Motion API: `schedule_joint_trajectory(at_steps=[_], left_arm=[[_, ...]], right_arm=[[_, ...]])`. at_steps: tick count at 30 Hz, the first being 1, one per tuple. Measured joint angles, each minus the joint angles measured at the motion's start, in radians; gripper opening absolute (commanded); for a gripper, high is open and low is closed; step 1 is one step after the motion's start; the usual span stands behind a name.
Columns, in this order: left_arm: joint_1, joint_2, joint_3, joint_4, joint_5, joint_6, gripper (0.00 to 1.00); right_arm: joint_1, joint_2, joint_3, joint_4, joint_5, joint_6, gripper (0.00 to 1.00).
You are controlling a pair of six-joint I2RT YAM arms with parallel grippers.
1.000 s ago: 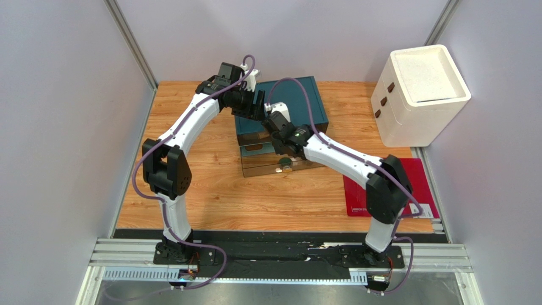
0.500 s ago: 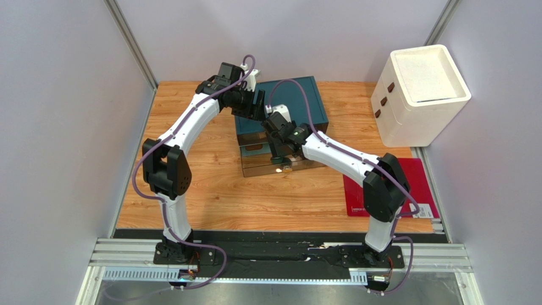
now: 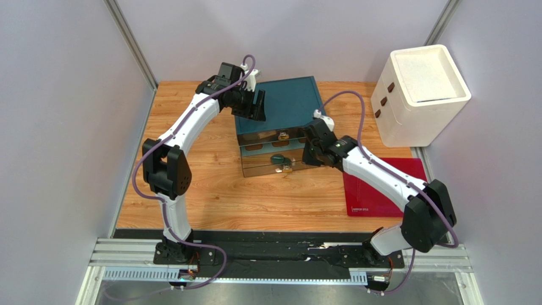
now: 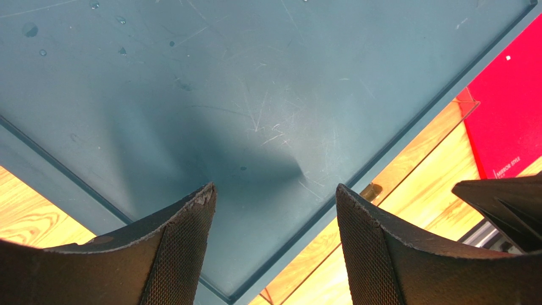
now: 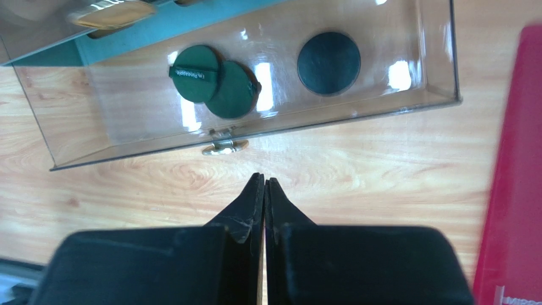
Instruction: Organize the makeup
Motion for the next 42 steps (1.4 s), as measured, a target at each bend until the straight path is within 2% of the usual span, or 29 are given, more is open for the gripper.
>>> schedule_joint_trajectory(at_steps=[5,9,13,22,34,42], left_arm=[[0.0,0.0,0.0,0.0,0.0,0.0,0.77],[0.0,0.0,0.0,0.0,0.0,0.0,0.77],[0.0,0.0,0.0,0.0,0.0,0.0,0.77],[0.0,0.0,0.0,0.0,0.0,0.0,0.77],[-0.003,0.0,0.003,-0.005,-0.006,0.004,0.77],[-0.005,0.0,0.003,-0.006,-0.011,0.009,0.77]], right_arm=[[-0.135,-0.087,-0.235,0.122,-0.223,0.18,0.0],[-0.22,-0.097,-0.336,0.183,-0.313,0.279,0.0],[-0.236,-0.091,-0.378,0.237,-0.372,0.363,0.0],[-0.237,0.061,-0.36,0.36,-0.395,0.463,0.0],[-0.237,0.265,-0.159,0.452,-0.381,0.568,0.0],[-0.237,0.357,-0.154,0.603,-0.388,0.742,0.0]])
